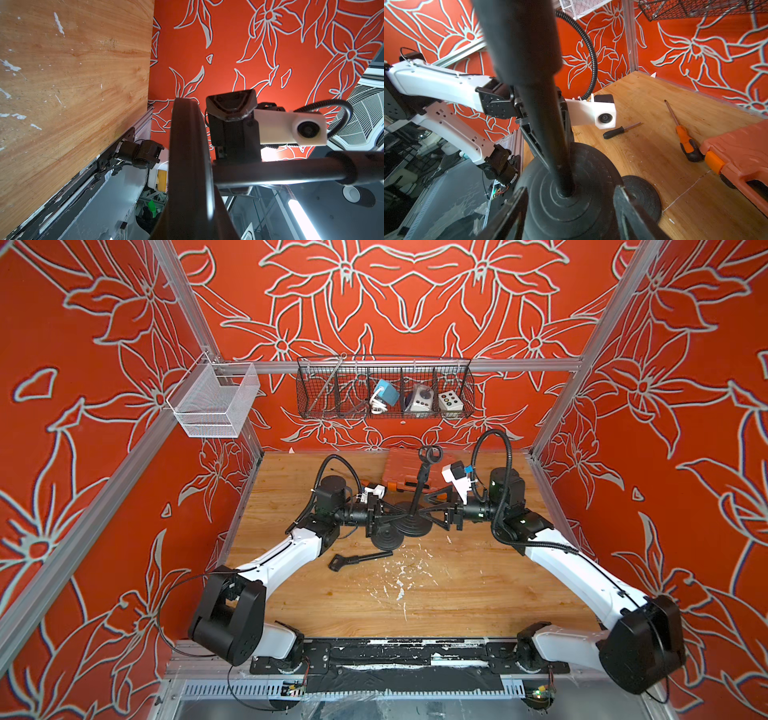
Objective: Assemble a microphone stand
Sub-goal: Screw the microphone stand pole into the microphone stand base, then place the microphone stand at the center of the board.
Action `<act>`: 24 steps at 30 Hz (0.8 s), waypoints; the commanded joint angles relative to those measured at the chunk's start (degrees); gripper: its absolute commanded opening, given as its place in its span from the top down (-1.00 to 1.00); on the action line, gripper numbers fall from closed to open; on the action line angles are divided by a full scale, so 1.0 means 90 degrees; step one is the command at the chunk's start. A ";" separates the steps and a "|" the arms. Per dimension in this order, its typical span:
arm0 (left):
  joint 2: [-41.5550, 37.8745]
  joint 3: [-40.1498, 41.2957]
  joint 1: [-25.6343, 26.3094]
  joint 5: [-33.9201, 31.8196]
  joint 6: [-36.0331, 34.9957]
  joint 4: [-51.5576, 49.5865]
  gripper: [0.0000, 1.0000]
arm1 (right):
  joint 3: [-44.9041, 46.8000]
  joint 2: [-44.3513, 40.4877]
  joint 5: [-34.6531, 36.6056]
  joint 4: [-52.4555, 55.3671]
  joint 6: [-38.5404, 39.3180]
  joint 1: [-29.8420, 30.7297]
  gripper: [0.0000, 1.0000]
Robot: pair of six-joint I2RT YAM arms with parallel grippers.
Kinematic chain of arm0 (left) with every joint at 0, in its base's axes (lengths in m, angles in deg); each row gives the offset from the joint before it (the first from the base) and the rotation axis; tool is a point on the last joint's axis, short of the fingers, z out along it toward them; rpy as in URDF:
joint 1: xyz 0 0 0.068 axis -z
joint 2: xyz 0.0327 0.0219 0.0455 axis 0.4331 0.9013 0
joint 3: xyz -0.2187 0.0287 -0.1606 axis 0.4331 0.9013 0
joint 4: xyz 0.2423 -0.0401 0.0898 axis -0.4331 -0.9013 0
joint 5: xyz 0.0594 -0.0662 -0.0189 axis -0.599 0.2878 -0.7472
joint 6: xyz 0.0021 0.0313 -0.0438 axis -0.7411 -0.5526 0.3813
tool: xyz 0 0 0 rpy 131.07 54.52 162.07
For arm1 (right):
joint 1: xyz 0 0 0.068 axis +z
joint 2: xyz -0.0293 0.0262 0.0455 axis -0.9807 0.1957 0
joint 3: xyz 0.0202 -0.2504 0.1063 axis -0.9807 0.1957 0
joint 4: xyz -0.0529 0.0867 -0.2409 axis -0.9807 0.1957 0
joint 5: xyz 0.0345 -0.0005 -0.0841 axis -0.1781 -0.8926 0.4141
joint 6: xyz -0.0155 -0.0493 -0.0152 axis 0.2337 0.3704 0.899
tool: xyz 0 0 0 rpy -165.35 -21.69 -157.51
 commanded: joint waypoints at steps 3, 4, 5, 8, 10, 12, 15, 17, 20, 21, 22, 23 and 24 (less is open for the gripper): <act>-0.0340 -0.0257 0.0001 0.0372 -0.0289 0.0148 1.00 | -0.0339 0.0346 -0.0913 -0.0406 0.0101 -0.0021 -0.16; -0.0336 -0.0255 0.0001 0.0381 -0.0291 0.0151 1.00 | -0.0339 0.0373 -0.0957 -0.0522 0.0050 -0.0018 -0.13; -0.0325 -0.0248 -0.0001 0.0377 -0.0290 0.0152 1.00 | -0.0339 0.0393 -0.0942 -0.0593 0.0042 0.0010 -0.10; -0.0282 -0.0255 0.0000 0.0387 -0.0277 0.0179 1.00 | -0.0330 0.0390 -0.0839 -0.0581 0.0215 0.0090 -0.05; -0.0238 -0.0282 0.0005 0.0406 -0.0233 0.0237 1.00 | -0.0315 0.0384 -0.0773 -0.0616 0.0226 0.0129 0.00; -0.0213 -0.0313 0.0007 0.0406 -0.0222 0.0248 1.00 | -0.0283 0.0389 -0.0737 -0.0704 0.0183 0.0167 0.06; -0.0186 -0.0338 0.0010 0.0389 -0.0213 0.0248 1.00 | -0.0264 0.0374 -0.0687 -0.0706 0.0220 0.0220 0.17; -0.0157 -0.0353 0.0011 0.0378 -0.0179 0.0285 1.00 | -0.0214 0.0350 -0.0652 -0.0716 0.0287 0.0251 0.22; -0.0106 -0.0346 0.0030 0.0377 -0.0034 0.0450 1.00 | -0.0184 0.0327 -0.0533 -0.0684 0.0347 0.0330 0.26; -0.0104 -0.0352 0.0038 0.0367 -0.0009 0.0478 1.00 | -0.0190 0.0330 -0.0483 -0.0631 0.0390 0.0357 0.29; -0.0103 -0.0357 0.0038 0.0358 0.0002 0.0481 1.00 | -0.0202 0.0335 -0.0411 -0.0566 0.0438 0.0372 0.33; -0.0105 -0.0353 0.0050 0.0349 0.0000 0.0484 1.00 | -0.0198 0.0338 -0.0398 -0.0542 0.0456 0.0393 0.36; -0.0104 -0.0355 0.0055 0.0339 -0.0002 0.0484 1.00 | -0.0193 0.0335 -0.0391 -0.0558 0.0454 0.0399 0.39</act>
